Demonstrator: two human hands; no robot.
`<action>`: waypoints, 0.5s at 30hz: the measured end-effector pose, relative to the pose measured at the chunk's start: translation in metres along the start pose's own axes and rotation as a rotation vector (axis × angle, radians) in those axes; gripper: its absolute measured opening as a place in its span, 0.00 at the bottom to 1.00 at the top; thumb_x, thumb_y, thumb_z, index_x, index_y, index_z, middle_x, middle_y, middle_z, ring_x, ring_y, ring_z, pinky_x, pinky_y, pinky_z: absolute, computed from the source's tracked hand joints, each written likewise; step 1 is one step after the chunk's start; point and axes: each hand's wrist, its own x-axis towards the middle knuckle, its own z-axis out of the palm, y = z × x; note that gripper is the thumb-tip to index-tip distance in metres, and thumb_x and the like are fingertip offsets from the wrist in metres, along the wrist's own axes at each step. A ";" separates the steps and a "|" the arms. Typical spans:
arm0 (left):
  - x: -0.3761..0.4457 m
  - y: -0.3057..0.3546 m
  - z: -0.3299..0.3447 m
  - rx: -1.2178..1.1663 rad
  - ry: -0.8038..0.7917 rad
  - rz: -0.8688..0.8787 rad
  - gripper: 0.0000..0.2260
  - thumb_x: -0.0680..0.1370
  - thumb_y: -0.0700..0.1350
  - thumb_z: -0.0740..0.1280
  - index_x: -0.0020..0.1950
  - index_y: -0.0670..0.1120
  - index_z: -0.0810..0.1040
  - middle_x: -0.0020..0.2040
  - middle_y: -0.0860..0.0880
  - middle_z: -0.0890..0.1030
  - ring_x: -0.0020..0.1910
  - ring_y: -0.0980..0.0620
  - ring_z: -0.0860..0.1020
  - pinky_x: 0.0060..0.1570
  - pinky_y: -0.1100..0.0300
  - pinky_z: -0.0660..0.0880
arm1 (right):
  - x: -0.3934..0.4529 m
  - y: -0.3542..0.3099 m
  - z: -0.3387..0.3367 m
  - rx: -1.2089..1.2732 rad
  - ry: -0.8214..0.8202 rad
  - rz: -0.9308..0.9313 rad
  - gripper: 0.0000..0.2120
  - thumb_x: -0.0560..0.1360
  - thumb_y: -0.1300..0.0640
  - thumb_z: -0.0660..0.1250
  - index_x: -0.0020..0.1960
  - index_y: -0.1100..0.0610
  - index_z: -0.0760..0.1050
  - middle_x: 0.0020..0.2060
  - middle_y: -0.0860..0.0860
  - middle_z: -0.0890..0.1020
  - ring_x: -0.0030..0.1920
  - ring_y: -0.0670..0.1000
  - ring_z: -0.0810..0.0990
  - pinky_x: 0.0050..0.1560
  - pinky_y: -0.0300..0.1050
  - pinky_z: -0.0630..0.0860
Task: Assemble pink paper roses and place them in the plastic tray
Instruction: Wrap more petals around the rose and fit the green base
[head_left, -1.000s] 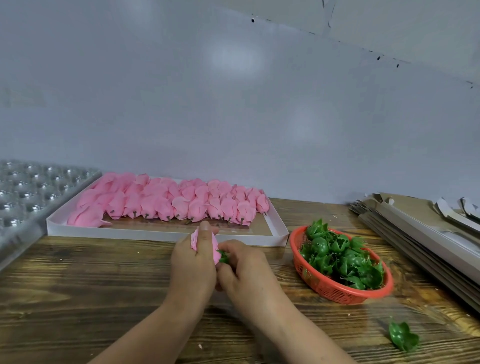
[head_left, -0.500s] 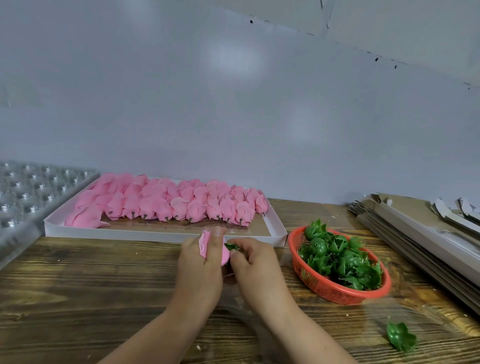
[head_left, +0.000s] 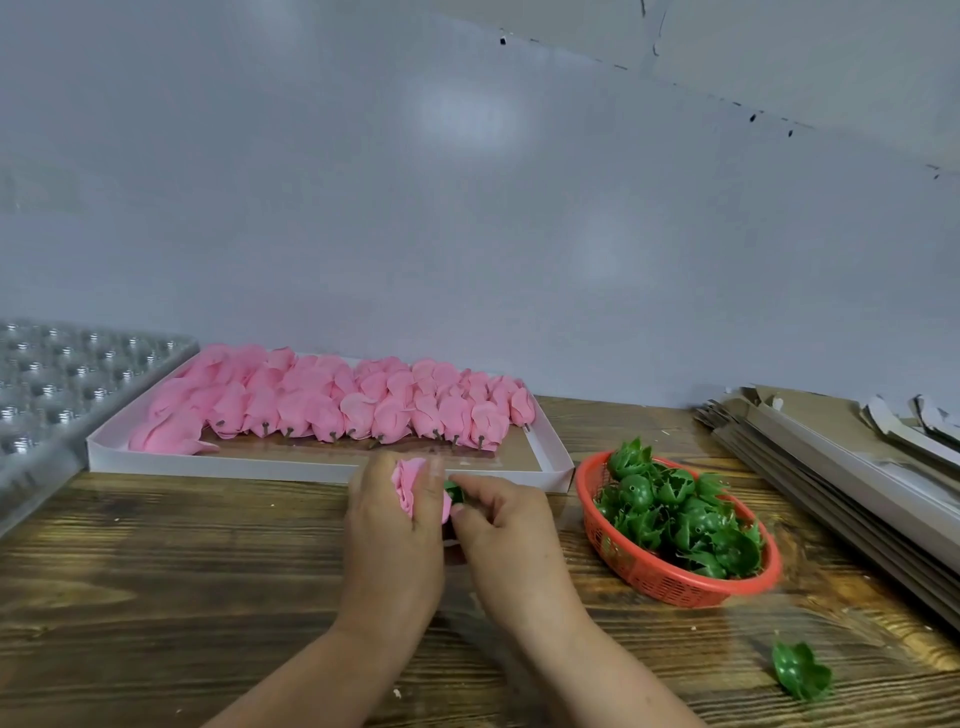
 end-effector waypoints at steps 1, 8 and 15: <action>0.001 0.000 -0.001 -0.003 0.023 -0.006 0.10 0.79 0.46 0.62 0.39 0.49 0.68 0.43 0.43 0.74 0.40 0.49 0.70 0.34 0.63 0.61 | -0.002 0.000 0.003 0.006 -0.012 0.002 0.11 0.73 0.71 0.57 0.45 0.66 0.79 0.40 0.64 0.82 0.46 0.64 0.80 0.49 0.63 0.76; 0.001 0.000 -0.001 0.015 0.051 0.041 0.11 0.80 0.44 0.62 0.38 0.50 0.67 0.42 0.46 0.72 0.40 0.59 0.69 0.38 0.73 0.64 | -0.008 -0.004 0.006 0.312 -0.121 0.175 0.16 0.77 0.73 0.54 0.46 0.65 0.80 0.34 0.56 0.82 0.34 0.47 0.81 0.33 0.40 0.78; 0.001 0.006 -0.006 0.153 0.061 0.326 0.14 0.77 0.48 0.65 0.44 0.36 0.76 0.43 0.46 0.70 0.38 0.49 0.71 0.41 0.65 0.65 | -0.005 -0.006 0.005 0.269 0.003 0.119 0.13 0.77 0.71 0.56 0.46 0.66 0.80 0.39 0.65 0.82 0.39 0.54 0.80 0.44 0.55 0.80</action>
